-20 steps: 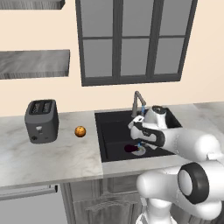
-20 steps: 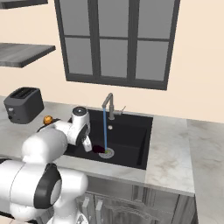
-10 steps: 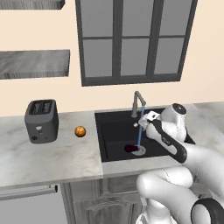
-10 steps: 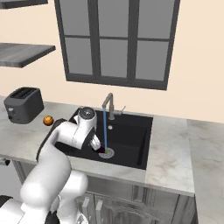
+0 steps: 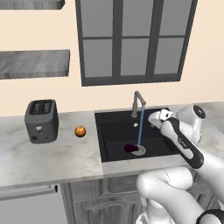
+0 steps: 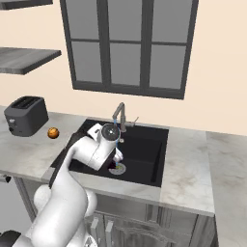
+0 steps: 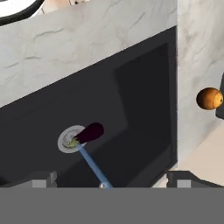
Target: Turn on the sink faucet. Then move the eggplant from the counter to the sink. Turn off the sink. Move the vegetable from the sink to the pot next to the stove. Finally move the pot to the front right burner.
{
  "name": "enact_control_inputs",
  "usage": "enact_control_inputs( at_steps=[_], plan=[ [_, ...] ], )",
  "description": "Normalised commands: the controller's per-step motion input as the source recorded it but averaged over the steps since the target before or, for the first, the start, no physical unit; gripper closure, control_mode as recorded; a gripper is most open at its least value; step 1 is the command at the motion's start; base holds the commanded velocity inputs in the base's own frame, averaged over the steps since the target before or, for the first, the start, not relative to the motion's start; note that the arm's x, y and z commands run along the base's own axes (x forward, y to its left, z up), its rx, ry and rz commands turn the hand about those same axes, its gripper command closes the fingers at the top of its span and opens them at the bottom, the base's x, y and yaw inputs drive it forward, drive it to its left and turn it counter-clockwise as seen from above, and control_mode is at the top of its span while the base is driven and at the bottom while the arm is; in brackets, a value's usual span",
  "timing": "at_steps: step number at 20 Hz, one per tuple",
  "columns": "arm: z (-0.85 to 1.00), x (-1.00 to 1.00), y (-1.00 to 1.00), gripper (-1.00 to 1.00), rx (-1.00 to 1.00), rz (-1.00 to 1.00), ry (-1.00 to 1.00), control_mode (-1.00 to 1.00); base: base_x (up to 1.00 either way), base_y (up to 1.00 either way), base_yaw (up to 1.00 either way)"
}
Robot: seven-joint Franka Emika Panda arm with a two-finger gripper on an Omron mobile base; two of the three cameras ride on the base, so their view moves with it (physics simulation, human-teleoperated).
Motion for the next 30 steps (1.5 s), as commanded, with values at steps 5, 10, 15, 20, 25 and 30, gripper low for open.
enact_control_inputs(
  at_steps=[5,10,15,20,25,30],
  plan=[
    [0.32,0.07,-0.37,-1.00,0.00,0.21,-0.23,-1.00,0.00,0.00,0.00],
    [0.11,0.11,-0.30,-1.00,0.00,0.24,-0.25,-1.00,0.00,0.00,0.00],
    [-0.04,0.15,-0.13,-1.00,0.00,0.07,-0.01,-1.00,0.00,0.00,0.00],
    [0.00,0.35,-0.07,-1.00,0.00,0.05,-0.09,-1.00,0.00,0.00,0.00],
    [0.00,0.40,-0.07,-1.00,-0.03,0.11,-0.22,-1.00,0.00,0.00,0.00],
    [-0.05,0.43,-0.07,-1.00,-0.11,0.17,-0.21,-1.00,0.00,0.00,0.00]
  ],
)
